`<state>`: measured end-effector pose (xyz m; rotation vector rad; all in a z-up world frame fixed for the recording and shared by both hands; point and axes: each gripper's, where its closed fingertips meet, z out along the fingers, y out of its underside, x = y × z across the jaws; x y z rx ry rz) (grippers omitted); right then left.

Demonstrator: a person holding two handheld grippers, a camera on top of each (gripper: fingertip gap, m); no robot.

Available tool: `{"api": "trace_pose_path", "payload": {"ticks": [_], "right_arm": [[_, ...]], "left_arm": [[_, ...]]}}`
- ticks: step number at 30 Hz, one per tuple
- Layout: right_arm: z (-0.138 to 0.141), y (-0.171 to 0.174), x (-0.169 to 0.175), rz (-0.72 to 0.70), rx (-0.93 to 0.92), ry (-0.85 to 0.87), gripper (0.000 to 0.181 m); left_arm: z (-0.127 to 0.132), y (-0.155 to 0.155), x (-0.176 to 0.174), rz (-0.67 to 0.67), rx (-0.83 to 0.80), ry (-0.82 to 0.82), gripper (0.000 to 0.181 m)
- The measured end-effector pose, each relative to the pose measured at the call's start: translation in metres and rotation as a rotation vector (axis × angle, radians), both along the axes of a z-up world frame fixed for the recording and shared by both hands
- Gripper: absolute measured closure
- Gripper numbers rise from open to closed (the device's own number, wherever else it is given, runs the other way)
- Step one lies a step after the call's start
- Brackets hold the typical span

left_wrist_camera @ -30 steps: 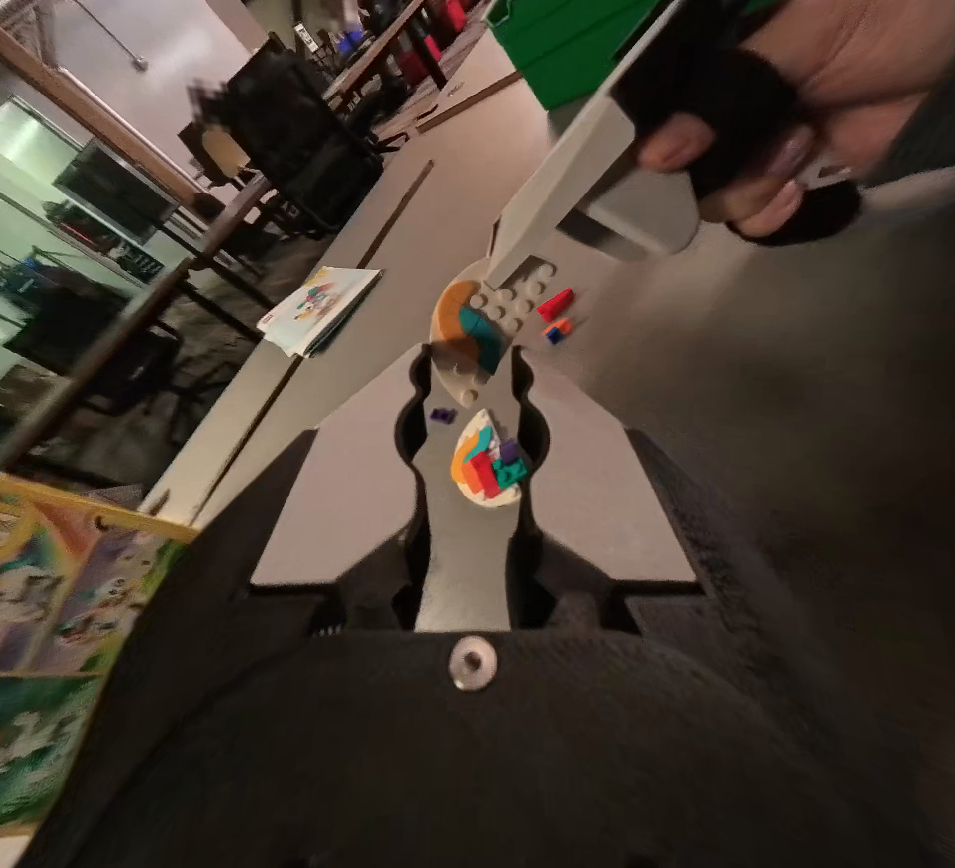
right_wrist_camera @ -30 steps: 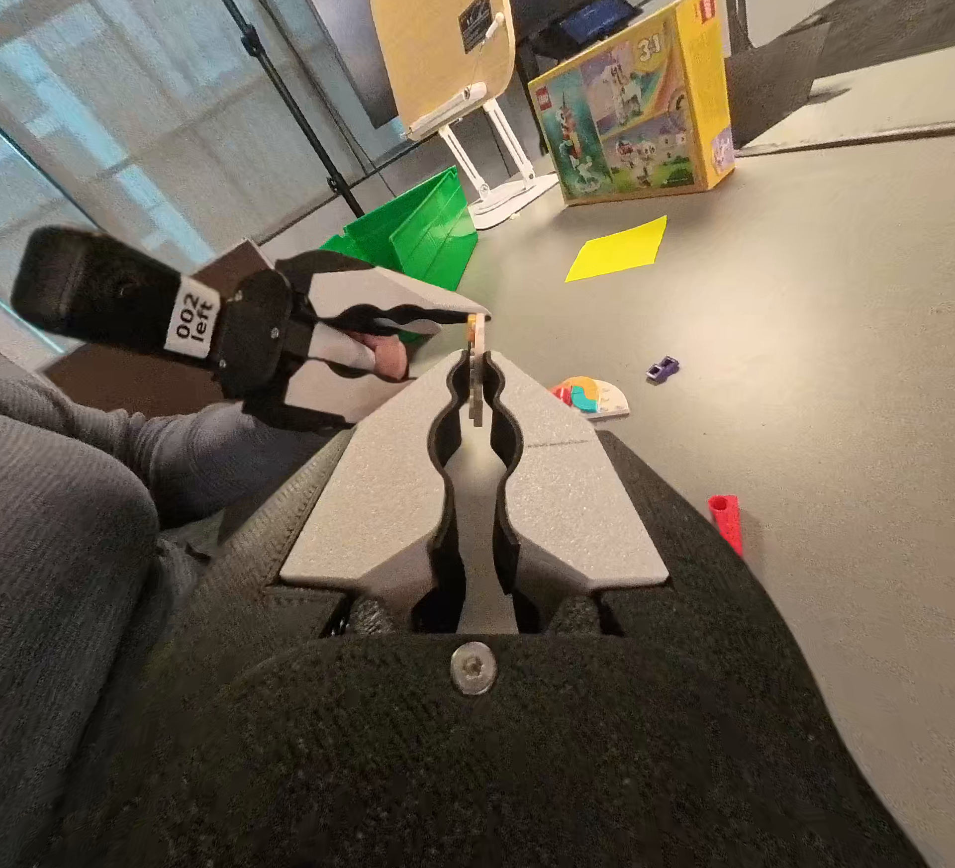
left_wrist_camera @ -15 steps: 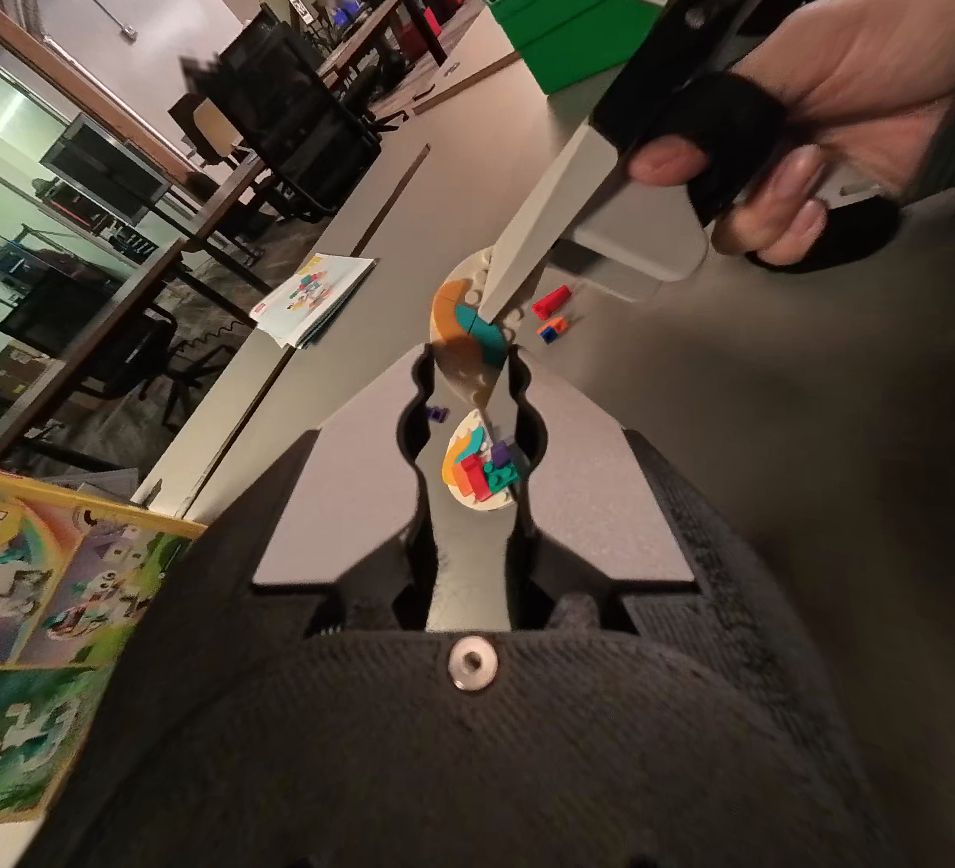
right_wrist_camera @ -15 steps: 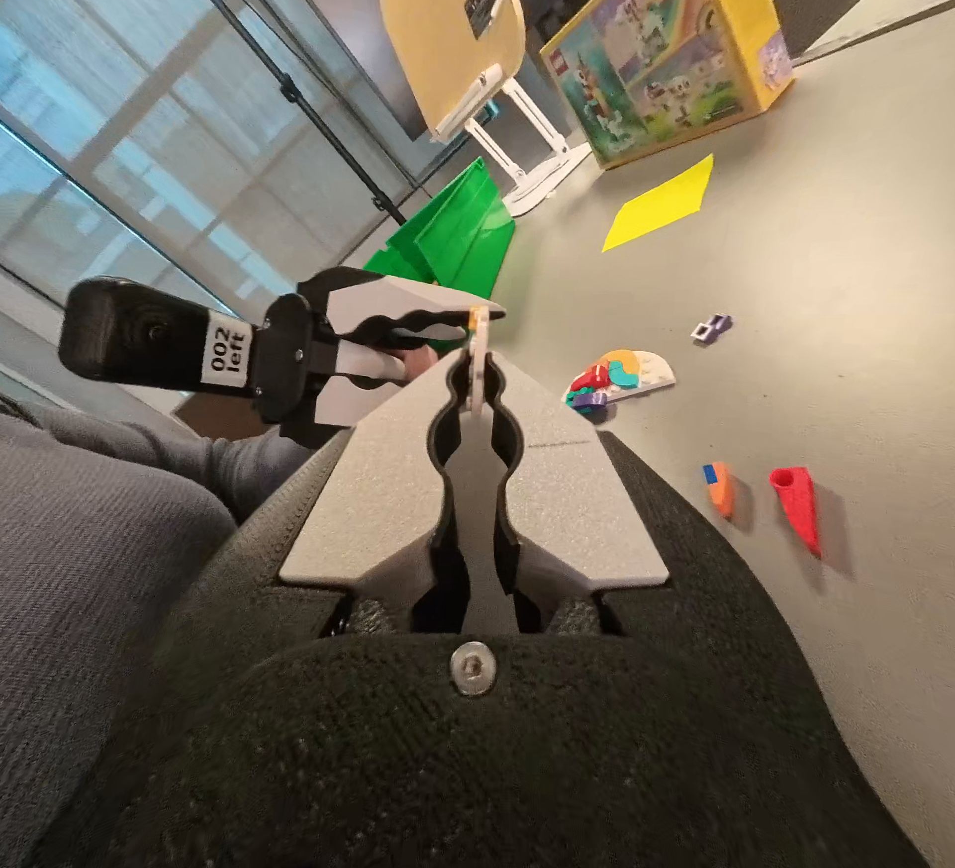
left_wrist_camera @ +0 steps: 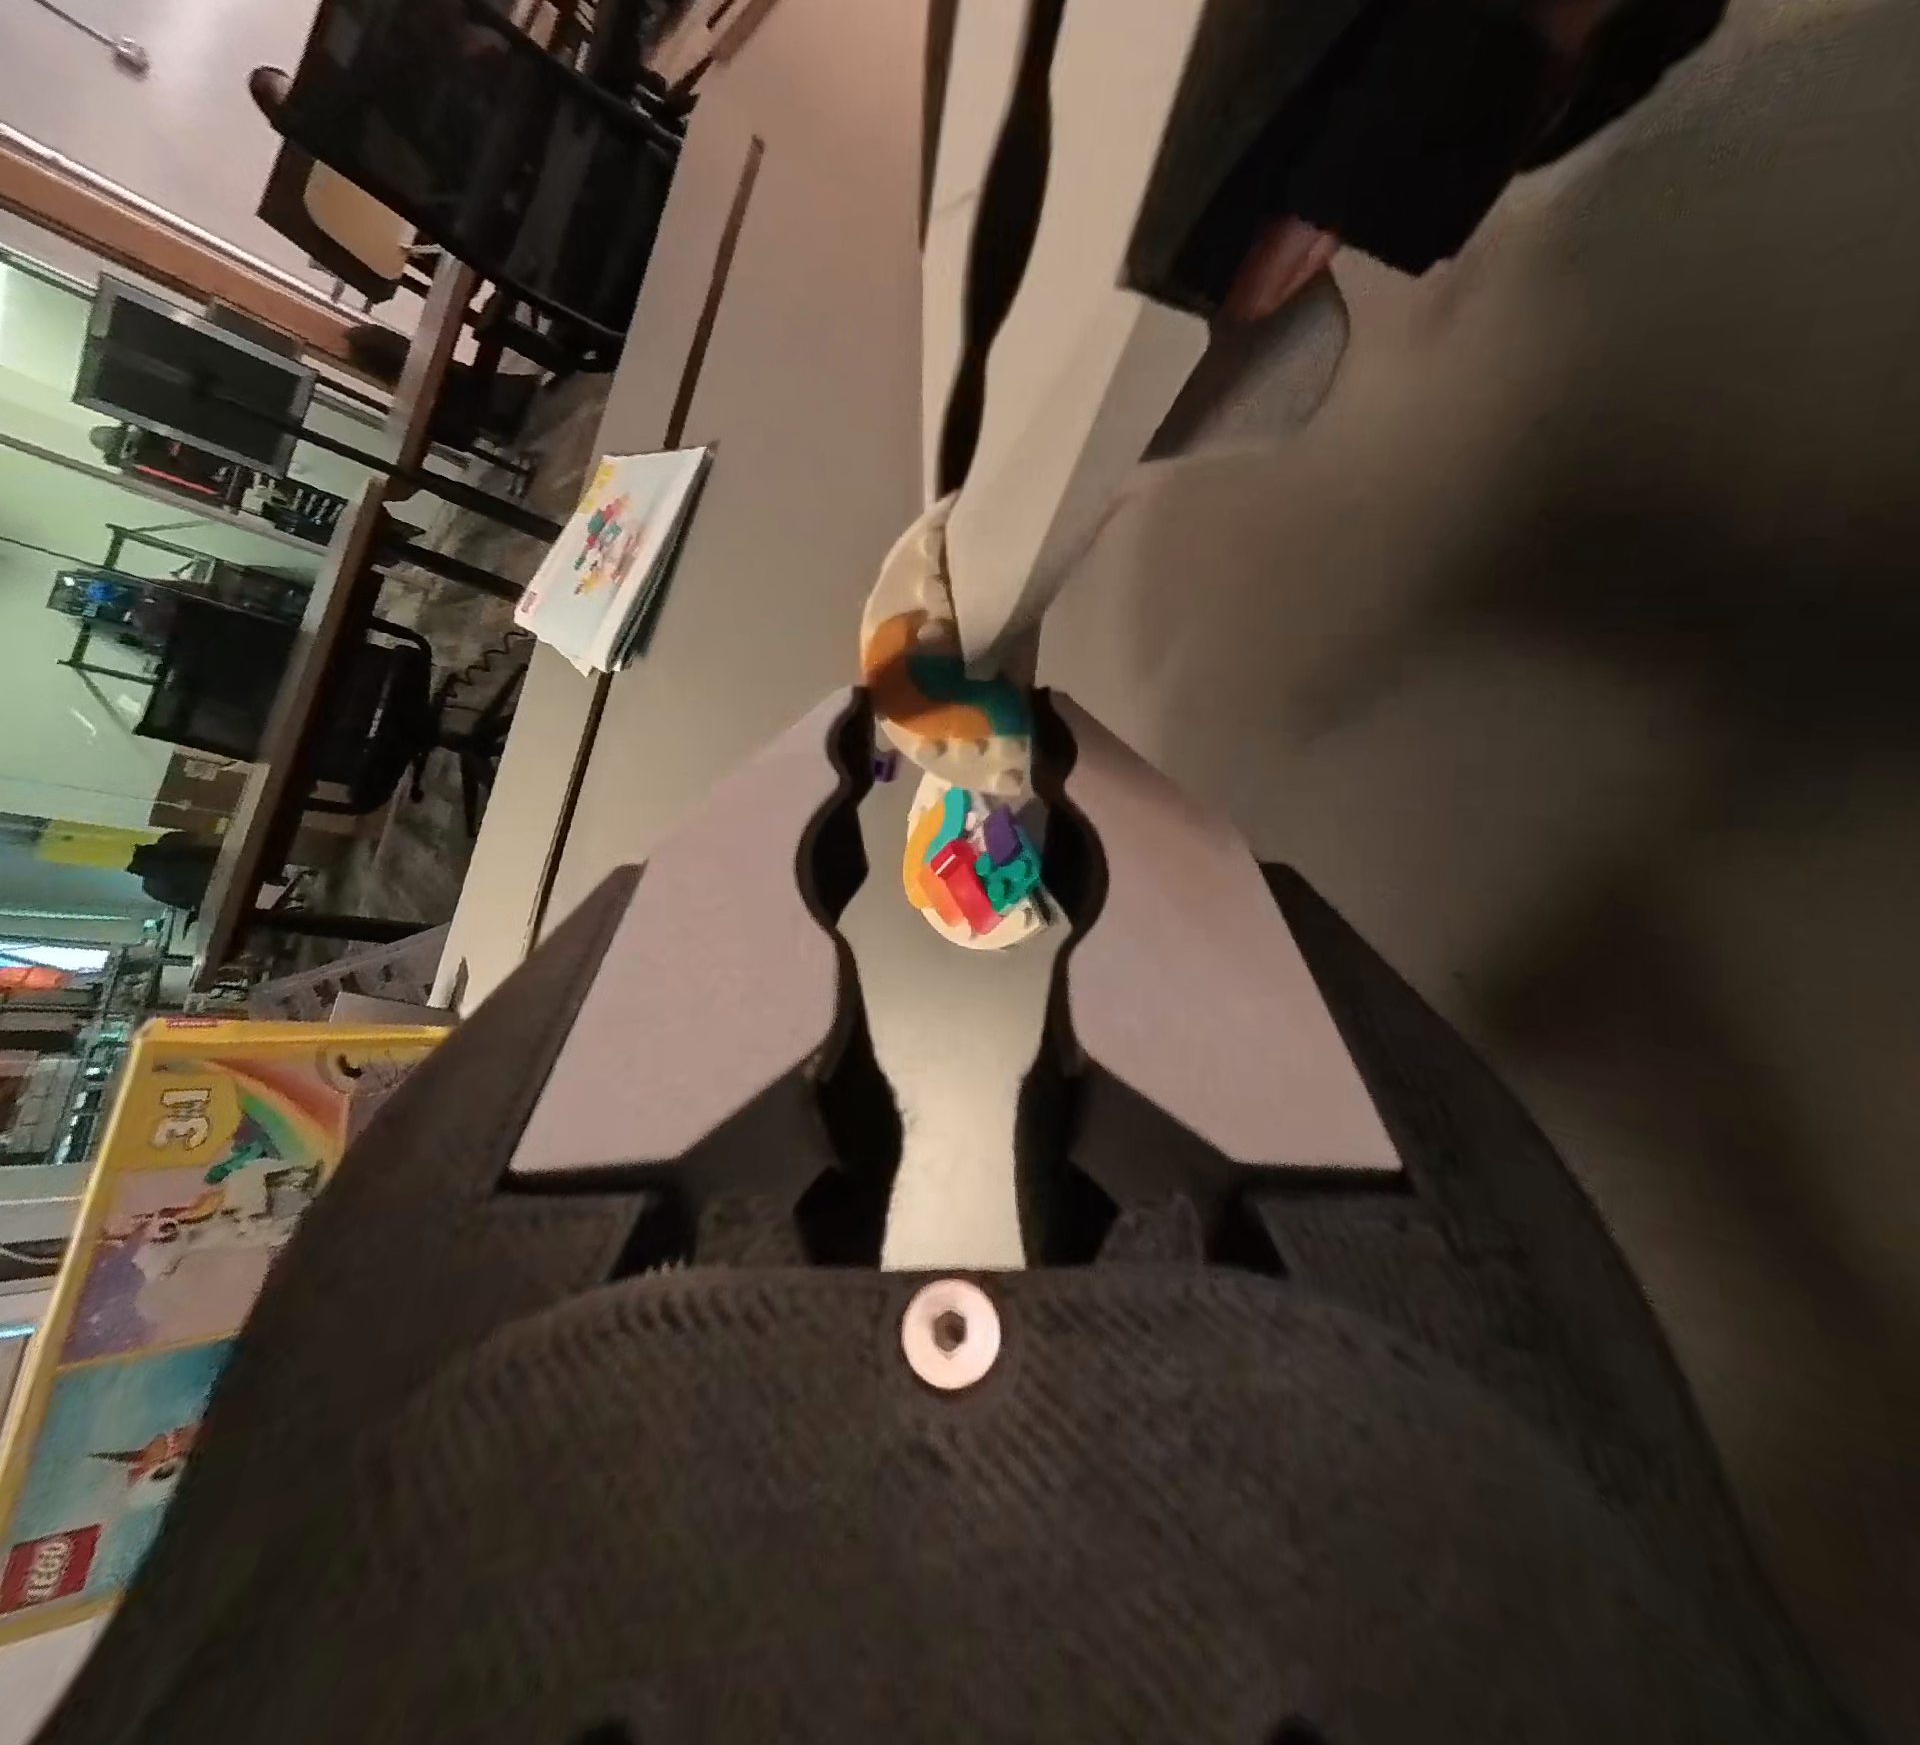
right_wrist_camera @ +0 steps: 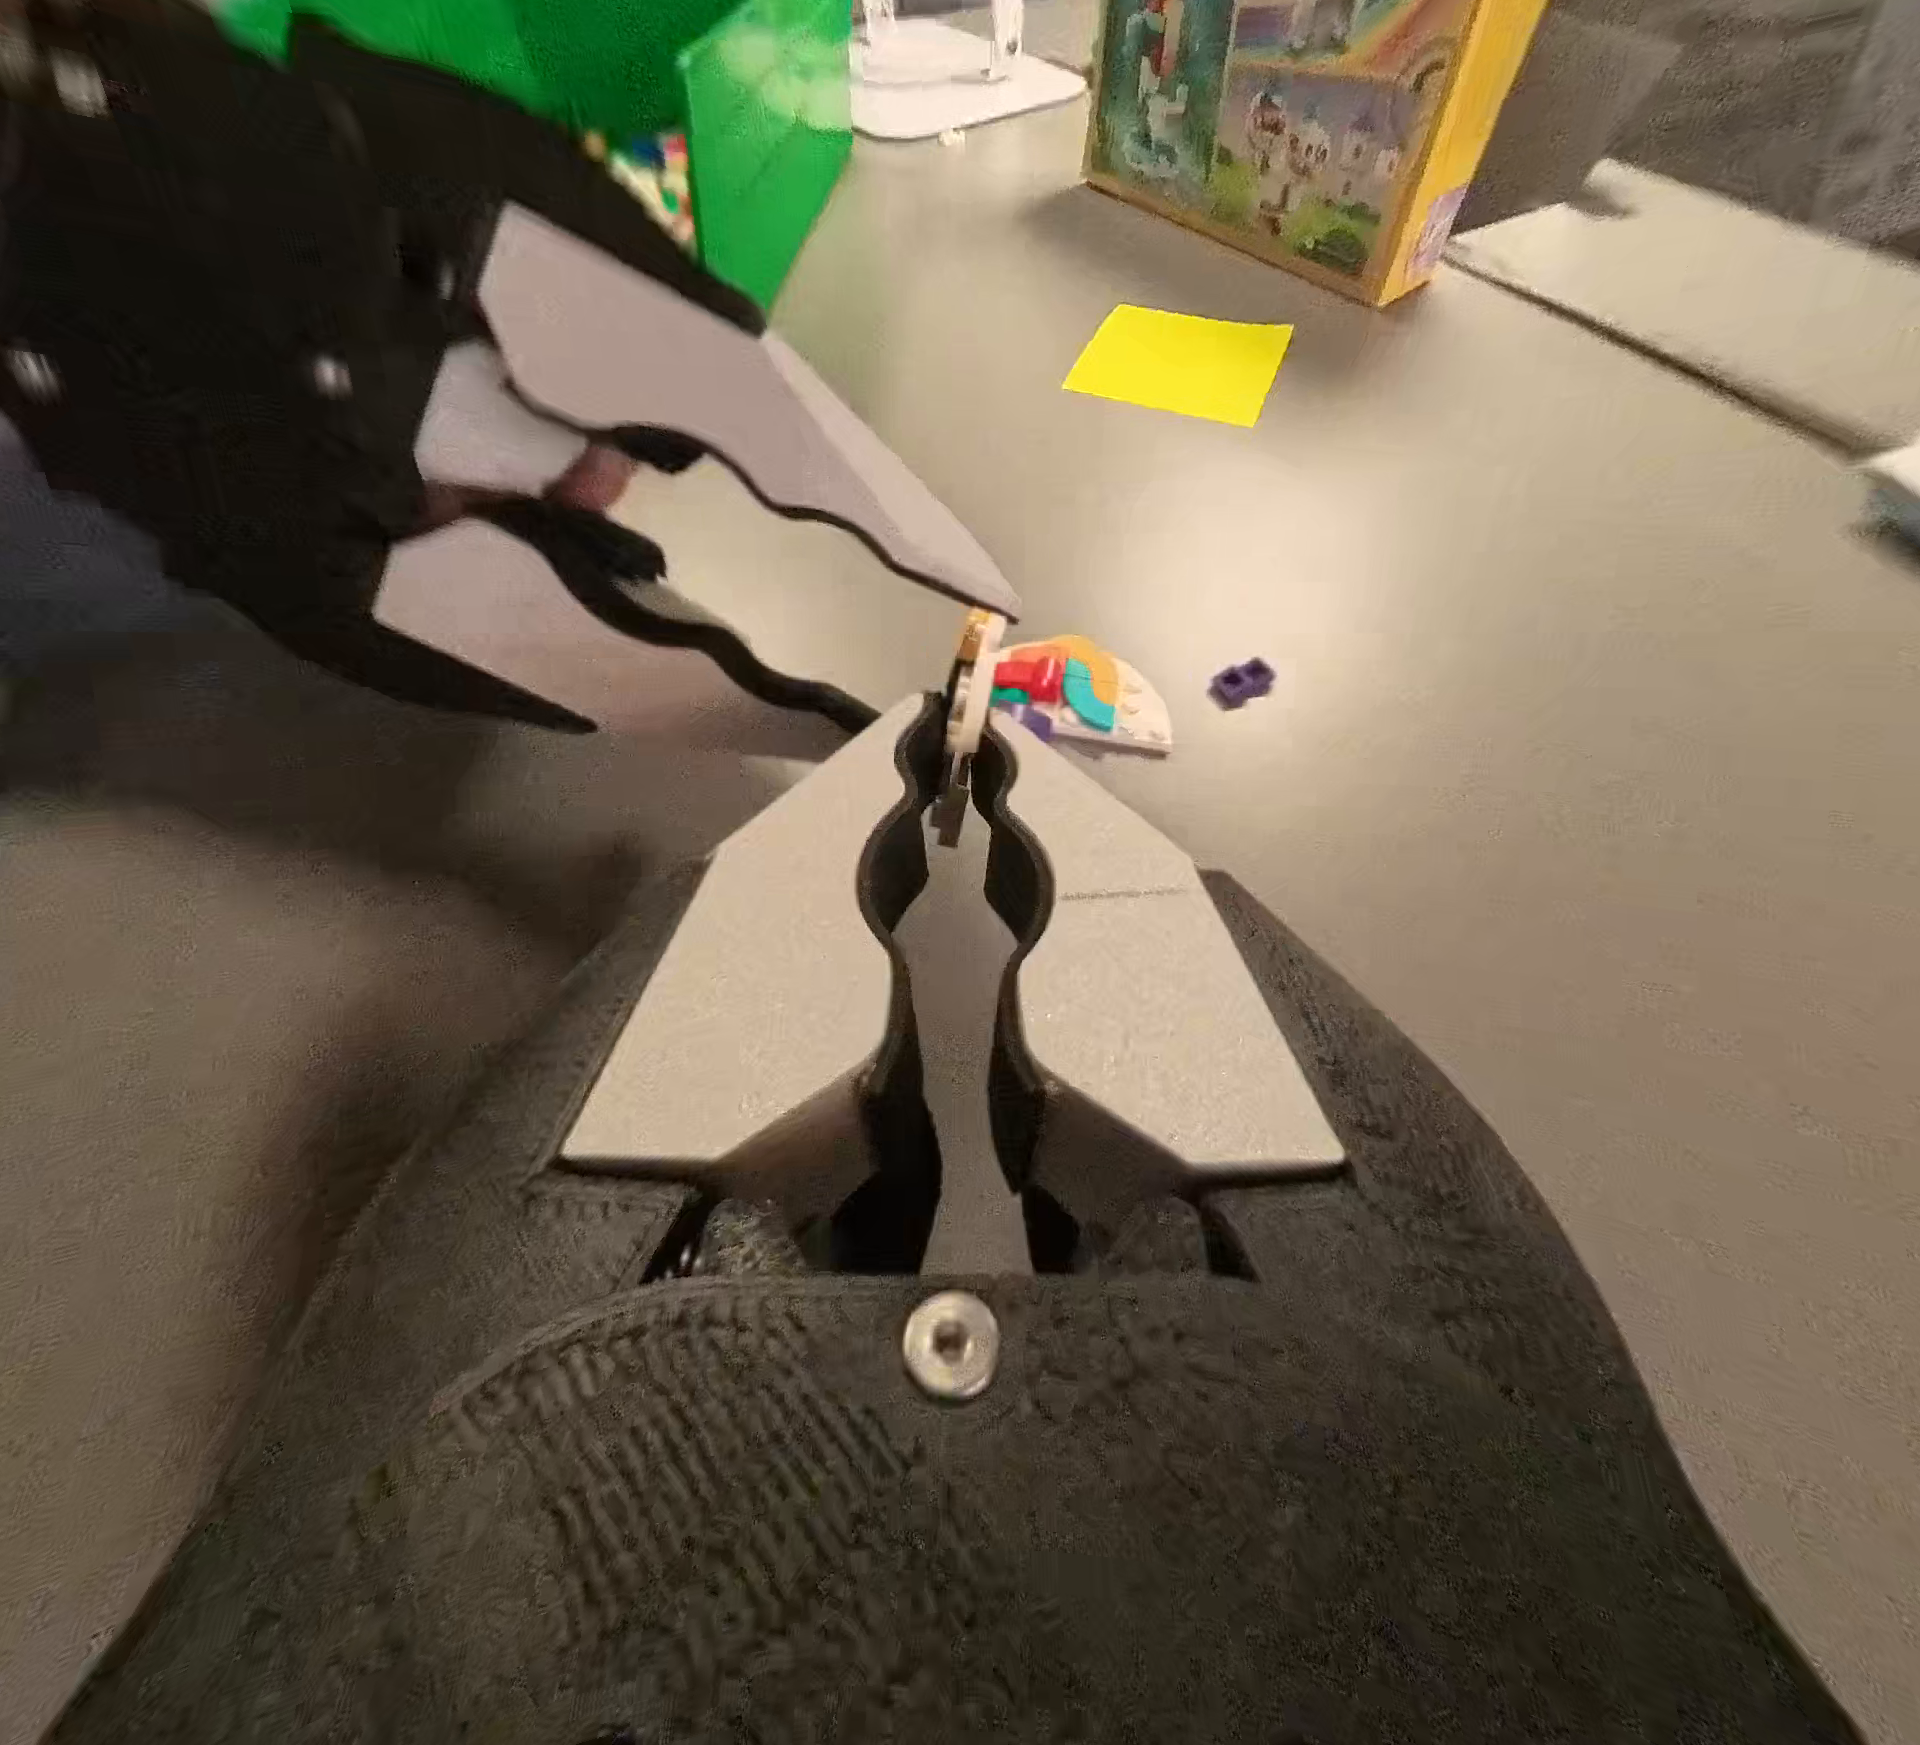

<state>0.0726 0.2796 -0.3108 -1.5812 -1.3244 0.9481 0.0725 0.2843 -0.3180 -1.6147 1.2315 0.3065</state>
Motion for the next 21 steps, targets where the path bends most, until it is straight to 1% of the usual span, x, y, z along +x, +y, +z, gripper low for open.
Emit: {"api": "trace_pose_path", "payload": {"ticks": [1, 2, 3, 4, 7, 9, 11, 12, 14, 15, 17, 19, 20, 21], "right_arm": [[-0.005, 0.002, 0.003, -0.009, 0.082, -0.062, 0.178], [-0.01, 0.003, 0.005, 0.009, 0.204, -0.121, 0.179], [-0.013, -0.001, 0.005, 0.037, 0.282, -0.162, 0.18], [-0.014, -0.004, 0.004, 0.053, 0.302, -0.17, 0.18], [-0.011, -0.003, 0.002, 0.056, 0.152, -0.104, 0.179], [-0.009, -0.001, 0.002, 0.045, 0.131, -0.082, 0.179], [-0.009, -0.003, 0.0, 0.058, 0.126, -0.069, 0.179], [-0.008, -0.004, -0.002, 0.066, 0.135, -0.051, 0.179], [-0.001, -0.002, -0.004, 0.053, 0.145, 0.013, 0.179], [0.009, 0.0, -0.005, 0.044, 0.132, 0.08, 0.179], [0.032, 0.003, -0.003, 0.053, 0.051, 0.263, 0.179], [0.046, -0.004, -0.003, 0.156, -0.115, 0.396, 0.179], [0.053, -0.003, -0.002, 0.198, -0.203, 0.456, 0.179], [0.059, -0.001, 0.0, 0.228, -0.278, 0.51, 0.179]], "left_arm": [[-0.001, -0.001, 0.0, -0.003, -0.024, -0.004, 0.153], [-0.002, -0.002, -0.004, 0.003, -0.039, 0.011, 0.178], [-0.004, -0.003, -0.006, -0.012, -0.054, 0.016, 0.181], [-0.007, -0.006, -0.006, -0.026, -0.085, 0.007, 0.181], [-0.004, -0.005, -0.007, -0.019, -0.098, -0.071, 0.181], [-0.005, -0.002, -0.008, 0.009, -0.125, -0.132, 0.18], [-0.009, -0.002, -0.008, 0.01, -0.173, -0.202, 0.158], [-0.009, -0.001, -0.007, 0.013, -0.196, -0.261, 0.148], [-0.007, 0.002, -0.007, 0.03, -0.278, -0.439, 0.126], [-0.004, 0.003, -0.007, 0.029, -0.332, -0.547, 0.122], [0.011, 0.002, -0.004, -0.029, -0.429, -0.783, 0.124], [0.036, 0.0, 0.002, -0.161, -0.52, -1.021, 0.134], [0.045, 0.0, 0.003, -0.217, -0.562, -1.105, 0.14], [0.05, -0.001, 0.006, -0.27, -0.604, -1.147, 0.153]]}}
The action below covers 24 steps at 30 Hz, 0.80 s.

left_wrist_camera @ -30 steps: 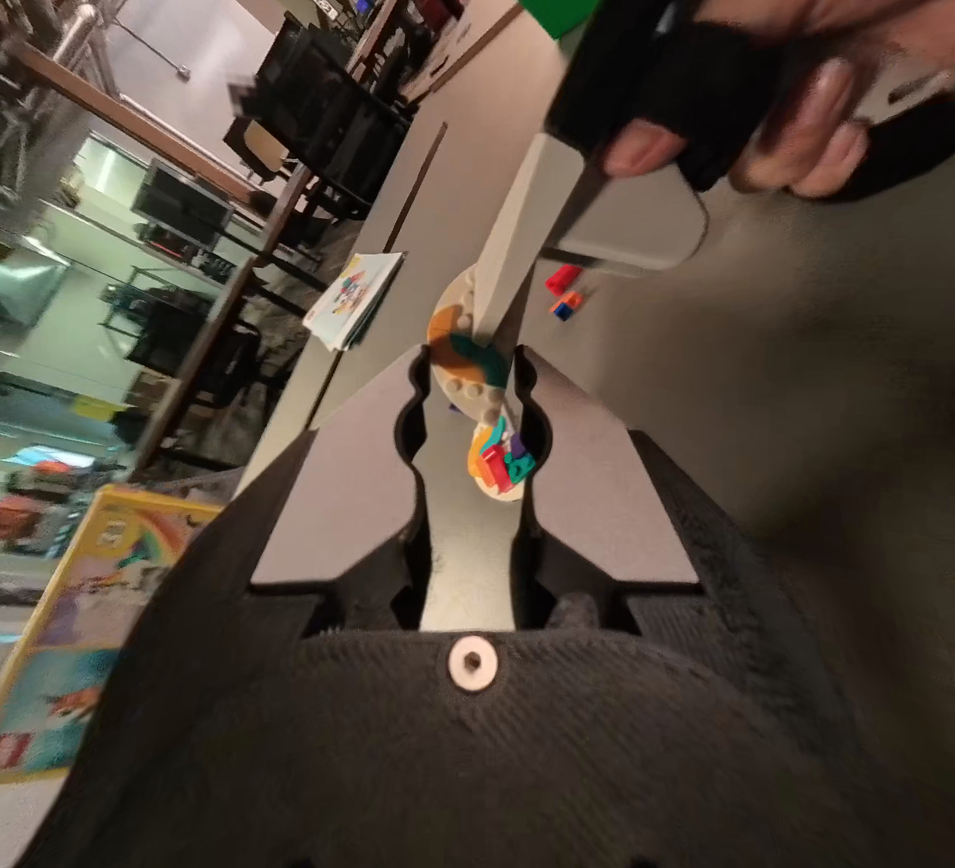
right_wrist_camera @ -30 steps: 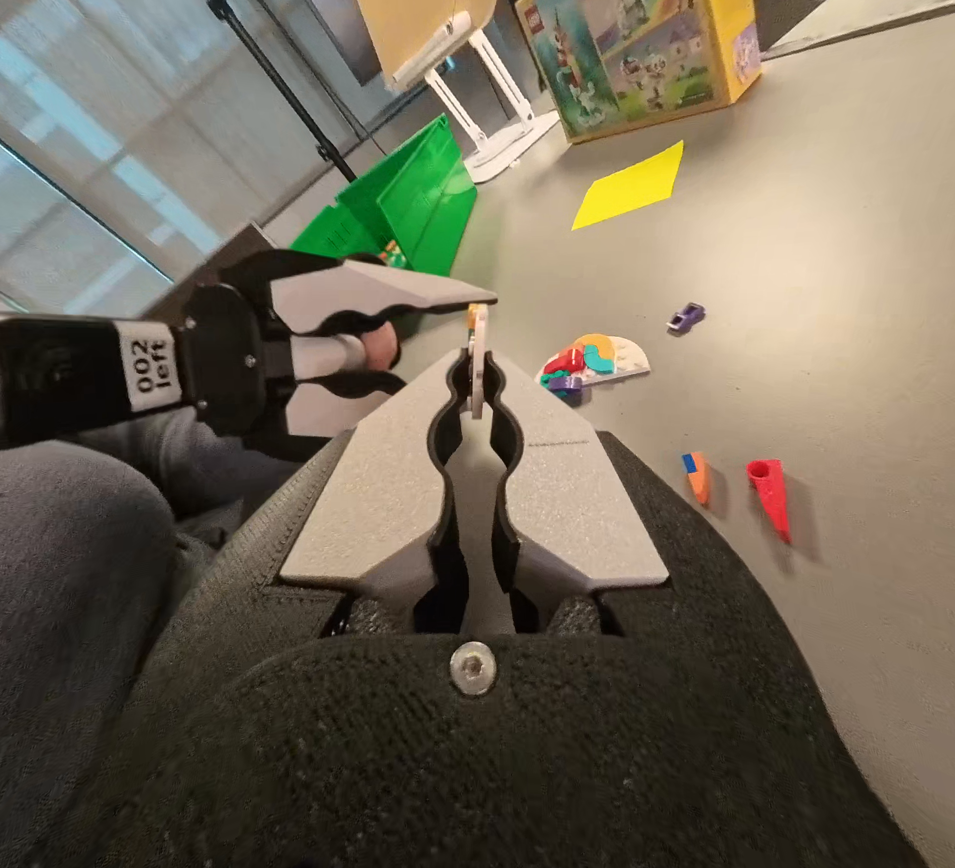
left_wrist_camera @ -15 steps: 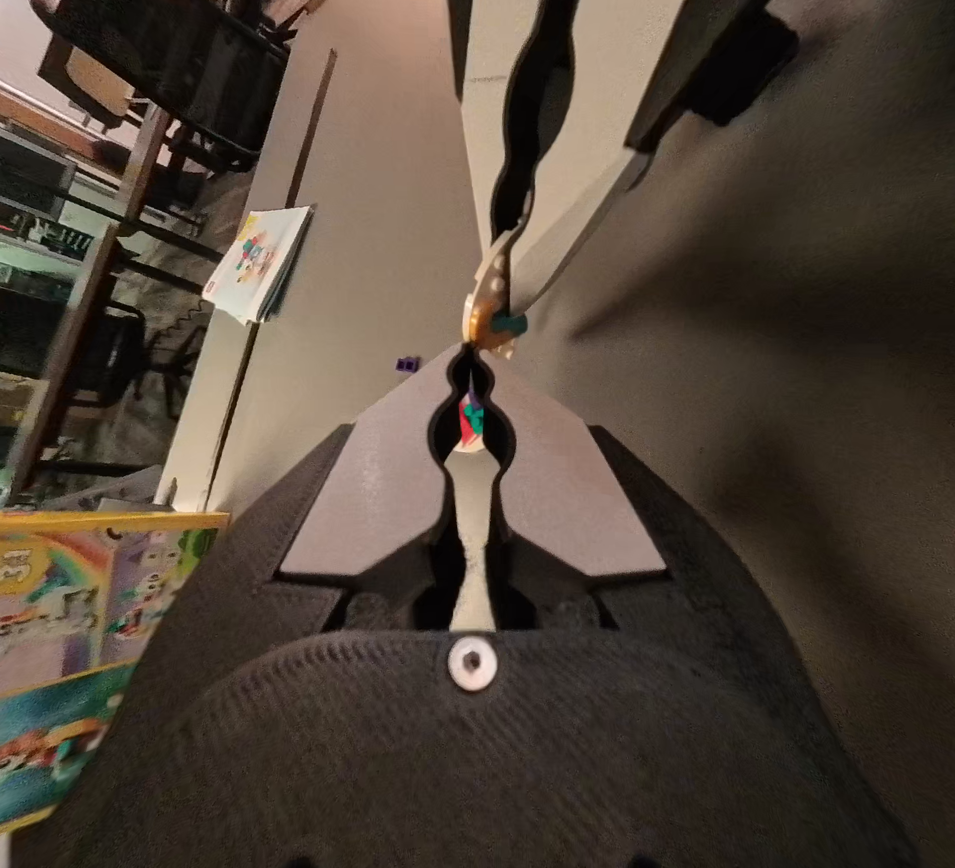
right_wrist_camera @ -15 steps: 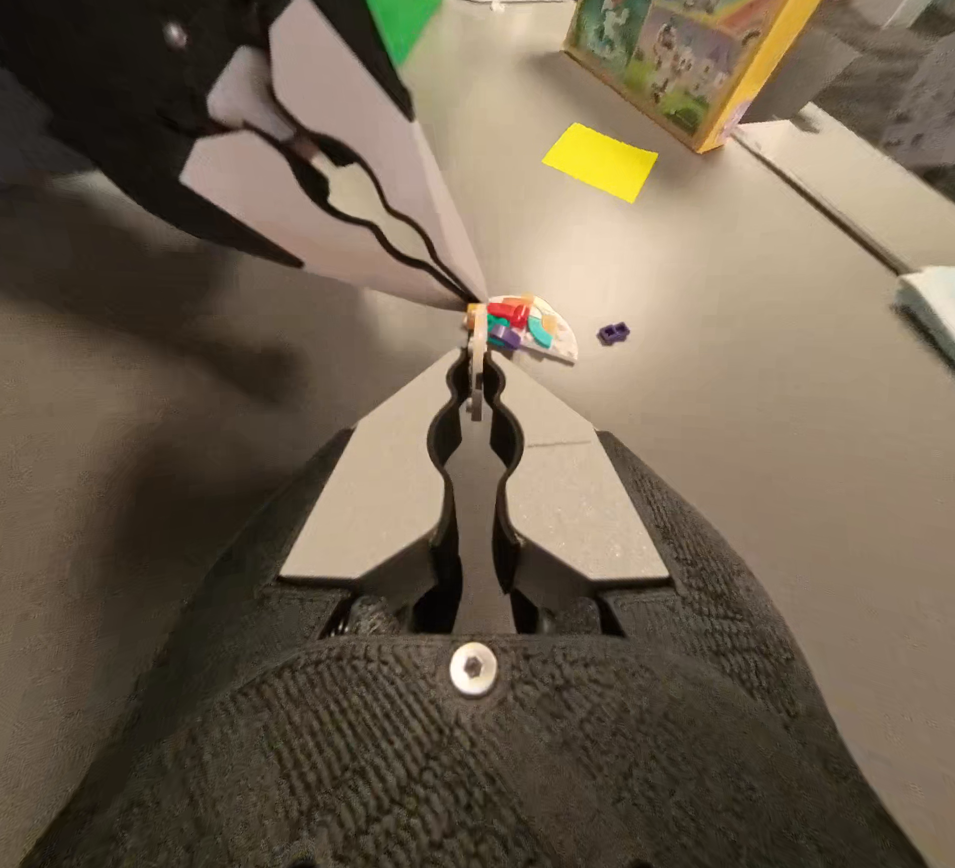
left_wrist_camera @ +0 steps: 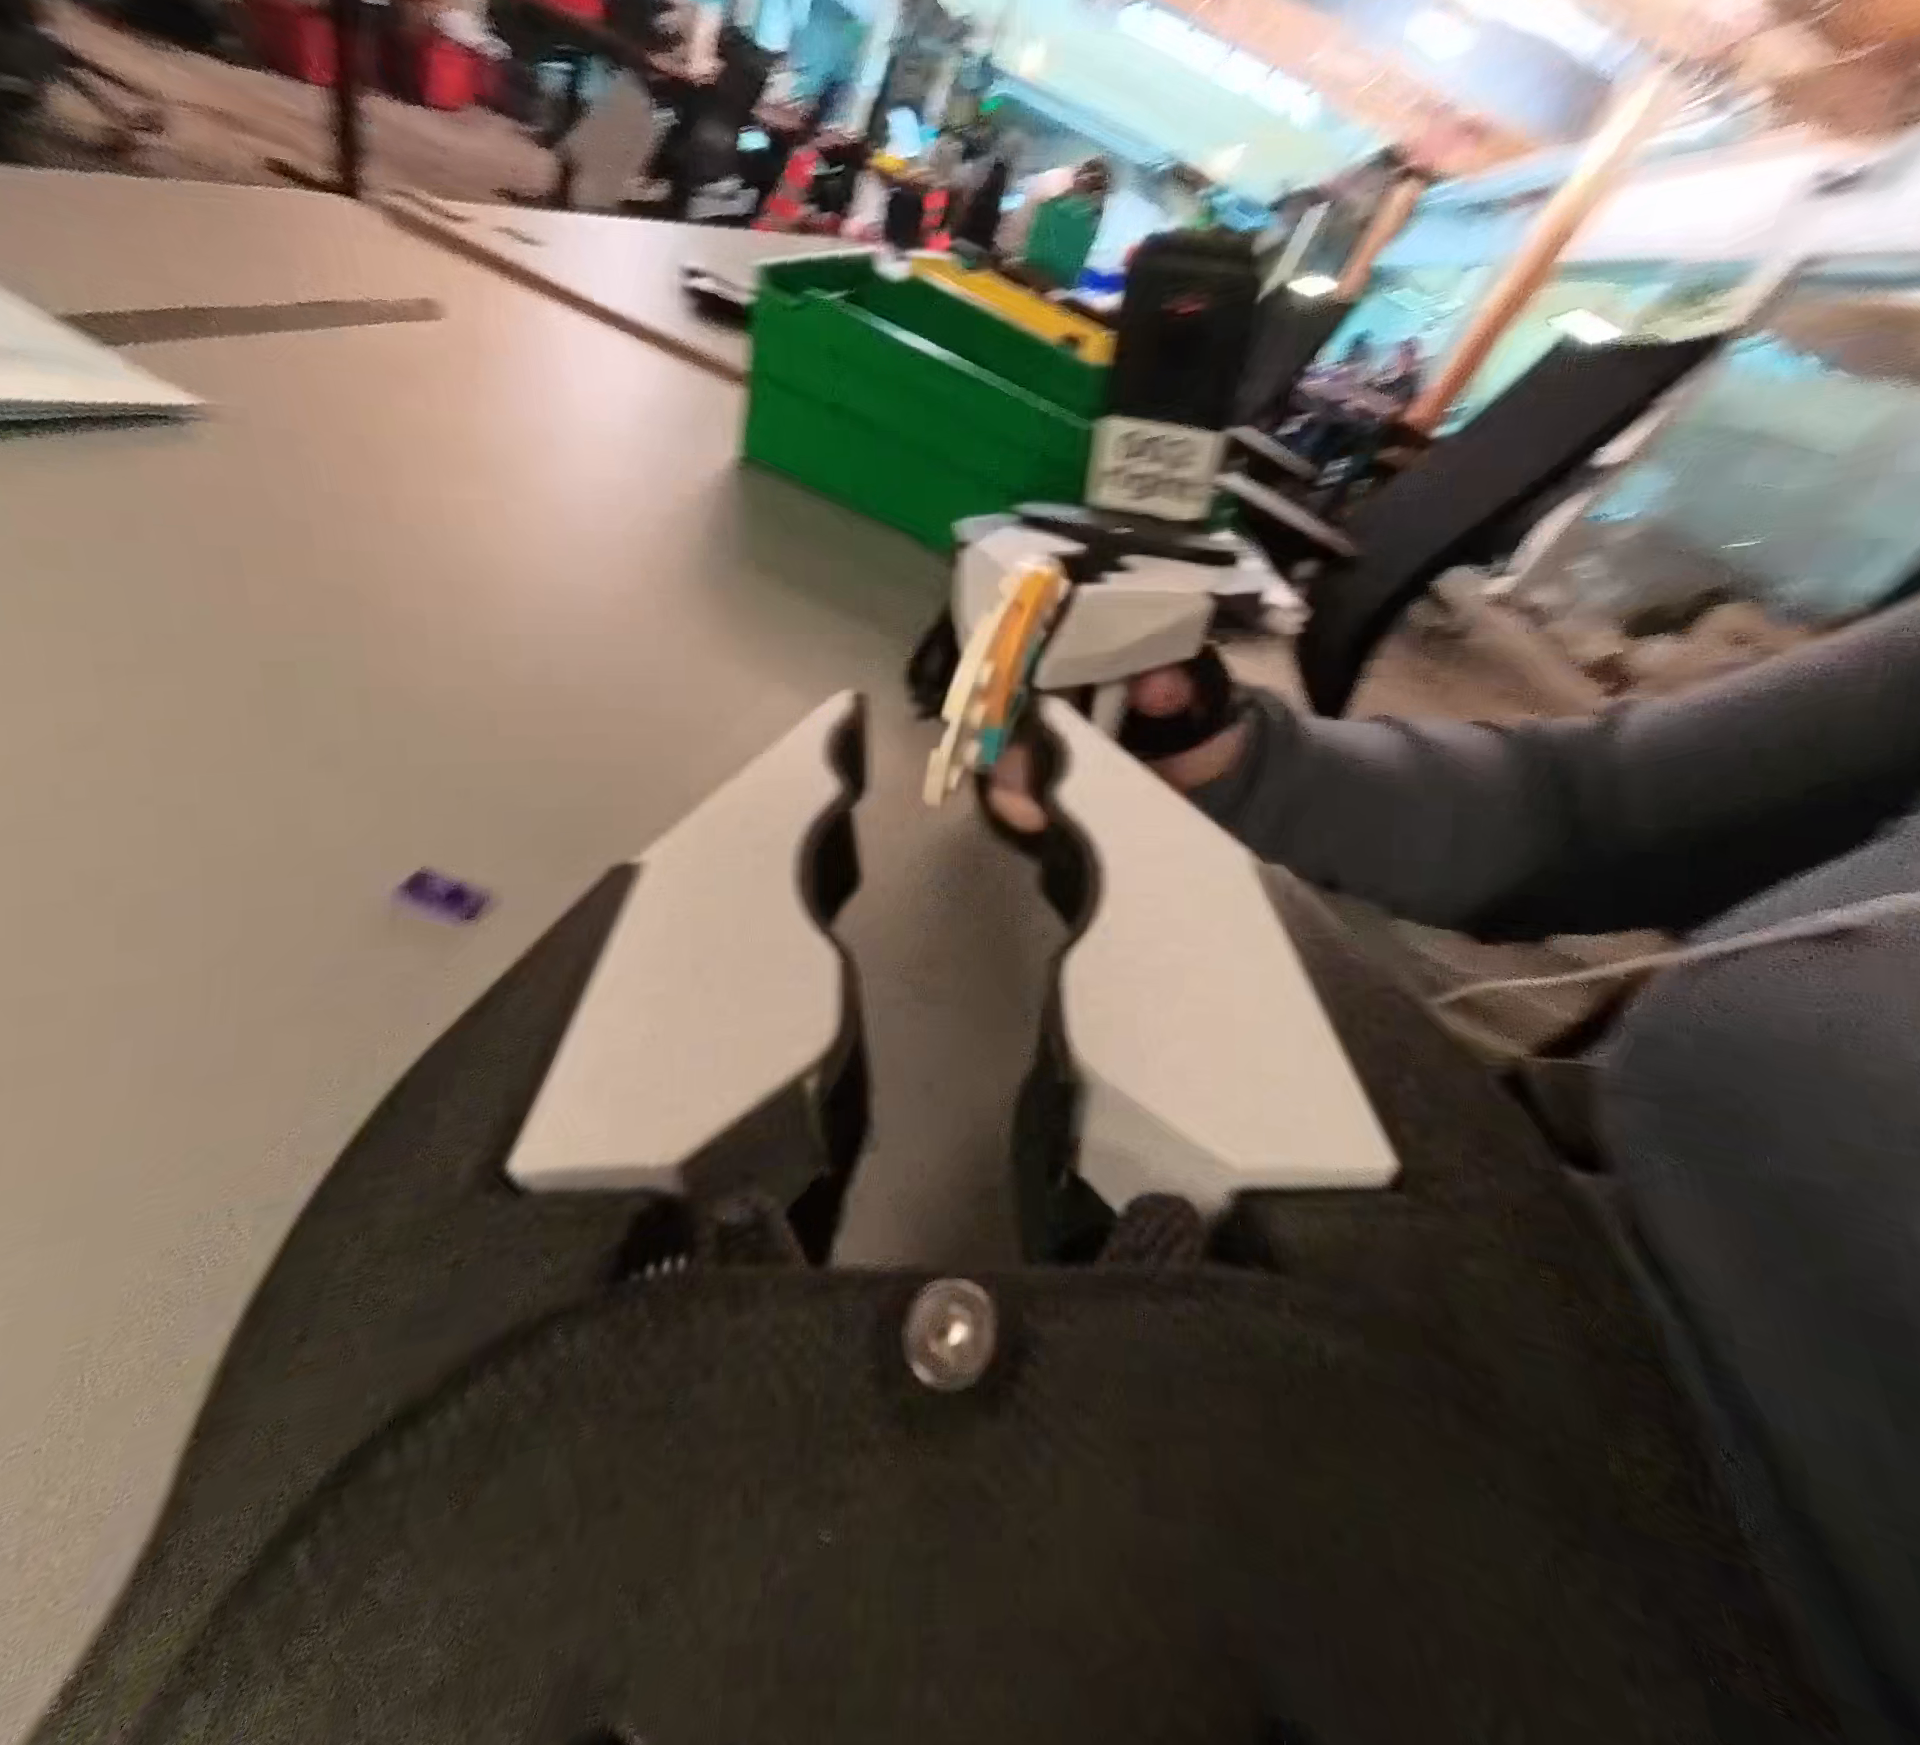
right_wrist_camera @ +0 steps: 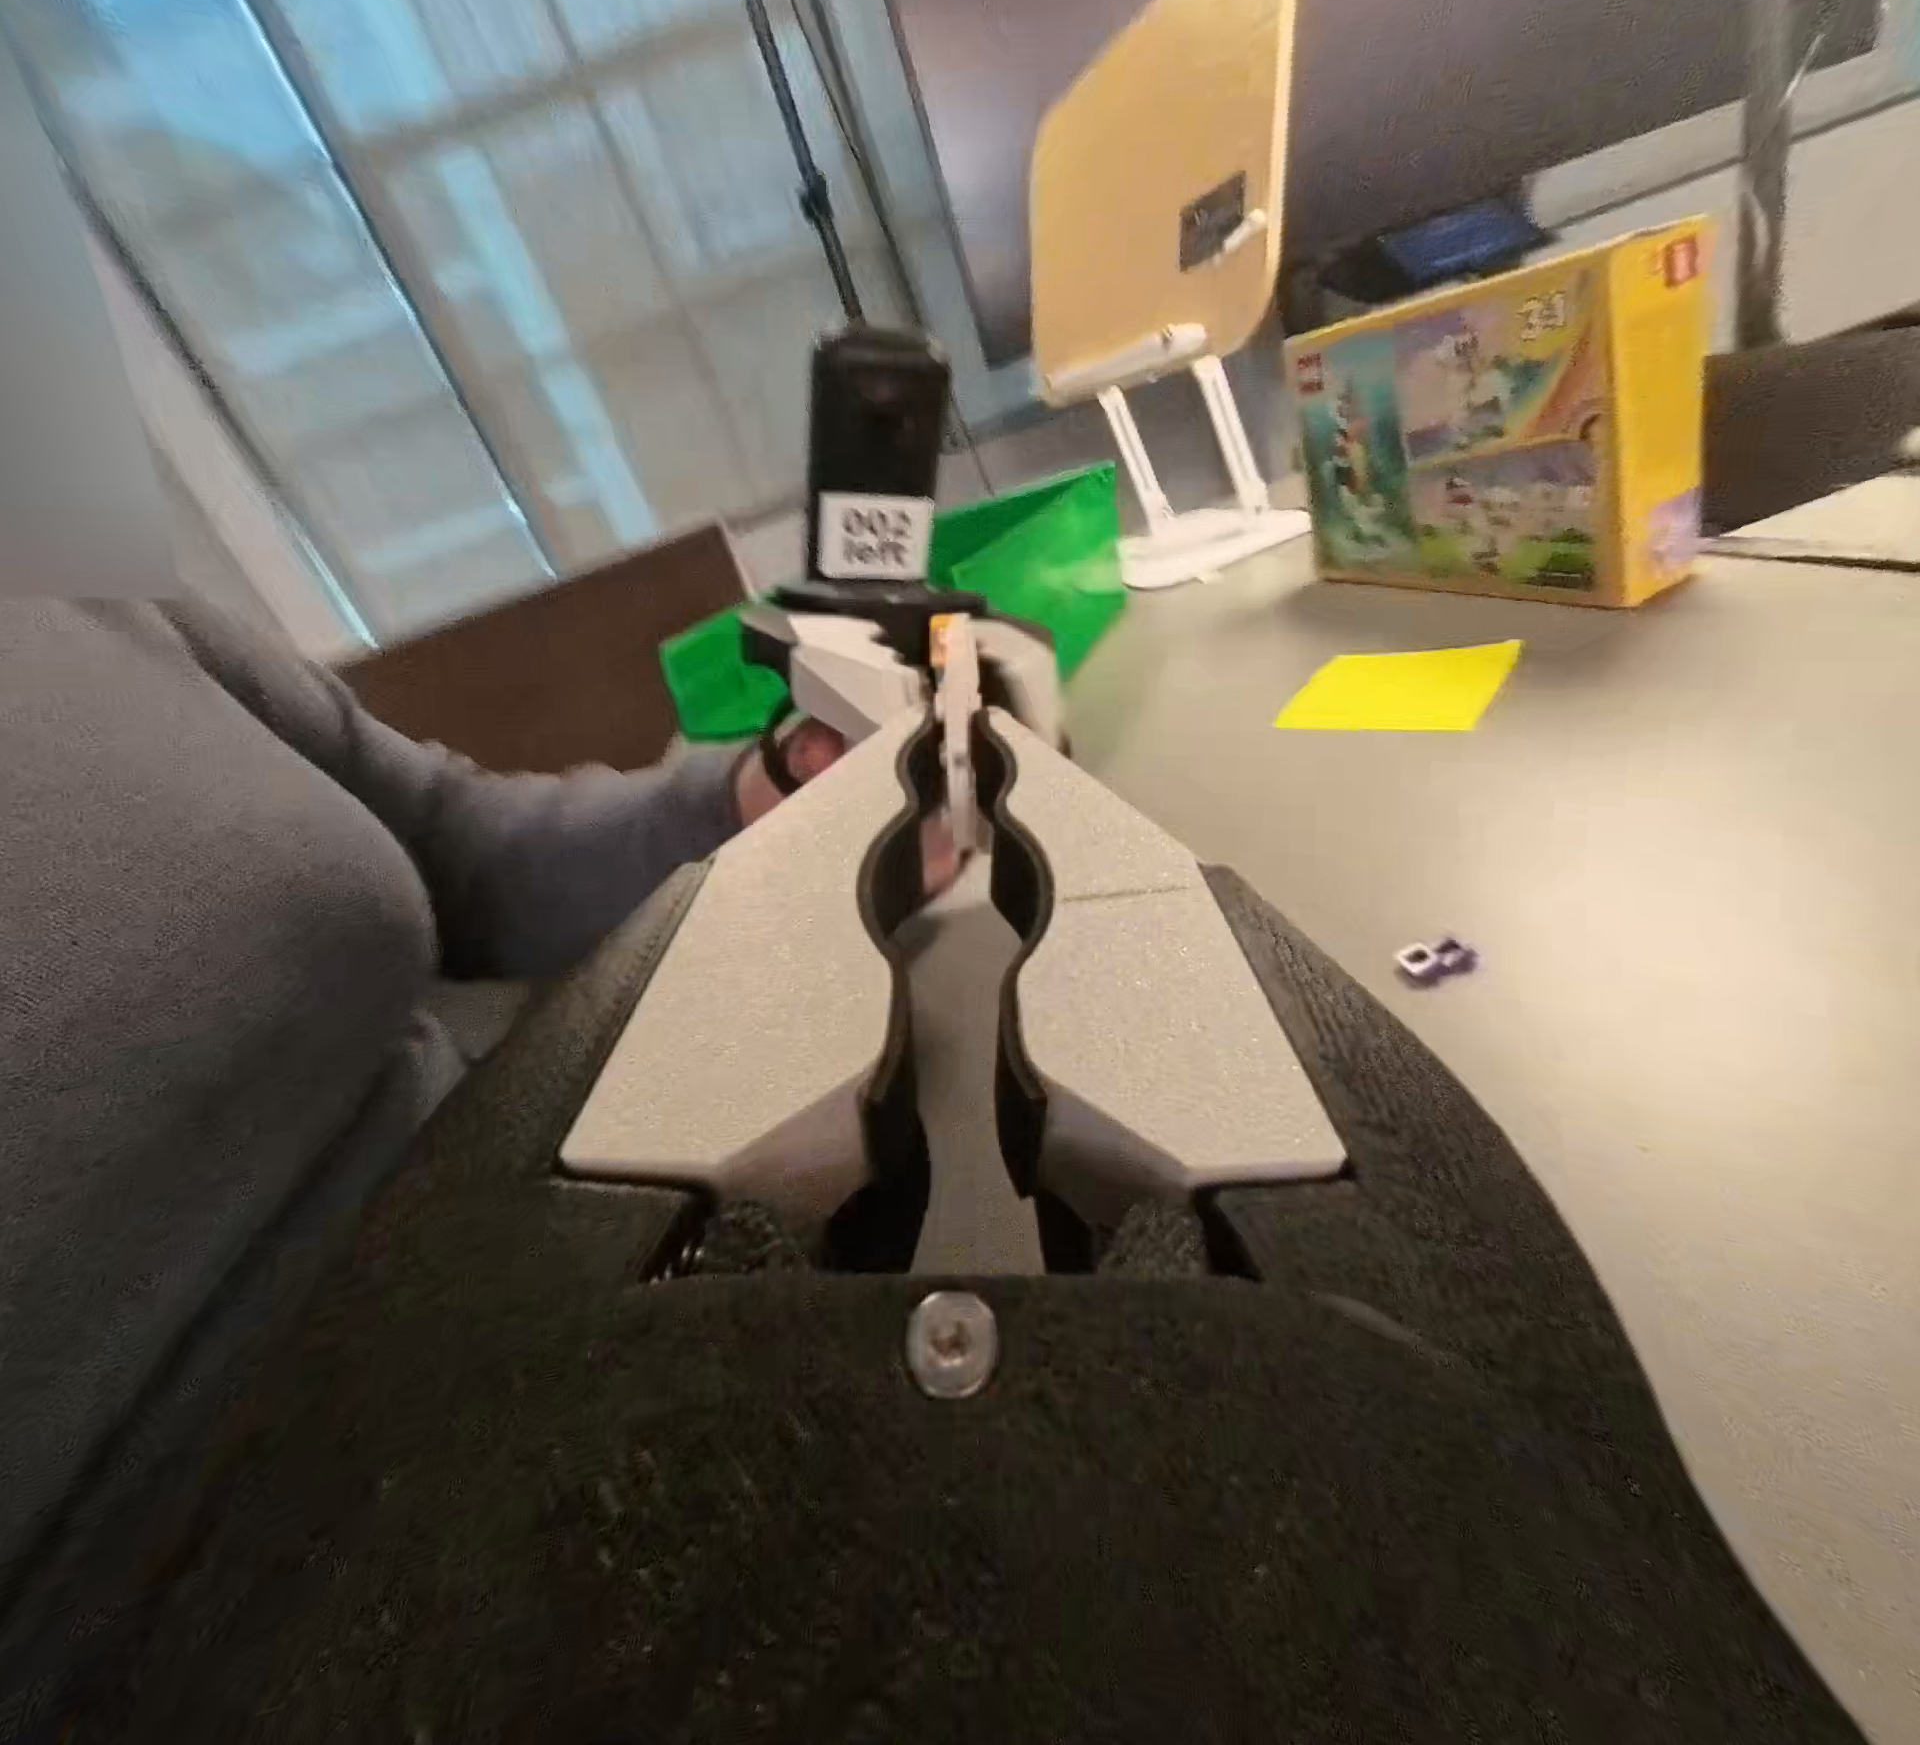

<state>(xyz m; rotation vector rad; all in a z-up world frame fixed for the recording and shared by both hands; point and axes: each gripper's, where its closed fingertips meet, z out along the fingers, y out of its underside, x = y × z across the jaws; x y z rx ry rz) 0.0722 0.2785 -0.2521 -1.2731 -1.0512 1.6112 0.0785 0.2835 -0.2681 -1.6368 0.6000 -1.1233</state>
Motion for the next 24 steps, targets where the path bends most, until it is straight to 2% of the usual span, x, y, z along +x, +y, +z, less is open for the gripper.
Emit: {"api": "trace_pose_path", "payload": {"ticks": [1, 2, 4, 5, 7, 9, 10, 11, 12, 14, 17, 21, 22, 24], "right_arm": [[0.003, 0.004, 0.001, 0.024, -0.048, 0.03, 0.176], [0.003, 0.007, 0.001, 0.036, -0.072, 0.047, 0.174], [0.008, 0.019, 0.004, 0.004, -0.061, 0.079, 0.167], [0.012, 0.032, 0.007, -0.083, -0.006, 0.098, 0.162], [0.027, 0.071, 0.022, -0.382, 0.186, 0.13, 0.148], [0.044, 0.108, 0.044, -0.729, 0.421, 0.143, 0.127], [0.049, 0.119, 0.05, -0.848, 0.546, 0.129, 0.119], [0.052, 0.129, 0.052, -0.945, 0.66, 0.102, 0.102], [0.052, 0.138, 0.05, -1.017, 0.744, 0.066, 0.079], [0.044, 0.155, 0.044, -1.092, 0.803, -0.002, 0.048], [0.045, 0.167, 0.046, -1.166, 0.81, -0.01, 0.024], [0.044, 0.153, 0.034, -1.081, 0.843, 0.02, 0.022], [0.047, 0.149, 0.036, -1.087, 0.858, 0.033, 0.027], [0.05, 0.144, 0.043, -1.09, 0.856, 0.064, 0.051]], "left_arm": [[0.006, -0.005, 0.005, -0.075, 0.002, -0.051, 0.171], [0.009, -0.005, 0.007, -0.111, 0.0, -0.086, 0.176], [0.017, 0.005, 0.005, -0.065, 0.061, -0.104, 0.177], [0.022, 0.014, 0.002, -0.028, 0.072, -0.115, 0.177], [0.031, 0.039, -0.014, 0.101, 0.1, -0.165, 0.176], [0.031, 0.074, -0.04, 0.323, 0.136, -0.168, 0.176], [0.03, 0.085, -0.051, 0.407, 0.156, -0.164, 0.176], [0.03, 0.092, -0.057, 0.461, 0.162, -0.162, 0.176], [0.031, 0.093, -0.058, 0.471, 0.179, -0.153, 0.176], [0.029, 0.086, -0.051, 0.45, 0.24, -0.055, 0.176], [0.015, 0.075, -0.048, 0.435, 0.294, 0.125, 0.177], [0.007, 0.074, -0.048, 0.409, 0.251, 0.142, 0.176], [0.005, 0.075, -0.051, 0.416, 0.237, 0.146, 0.176], [0.003, 0.077, -0.055, 0.428, 0.216, 0.13, 0.177]]}}
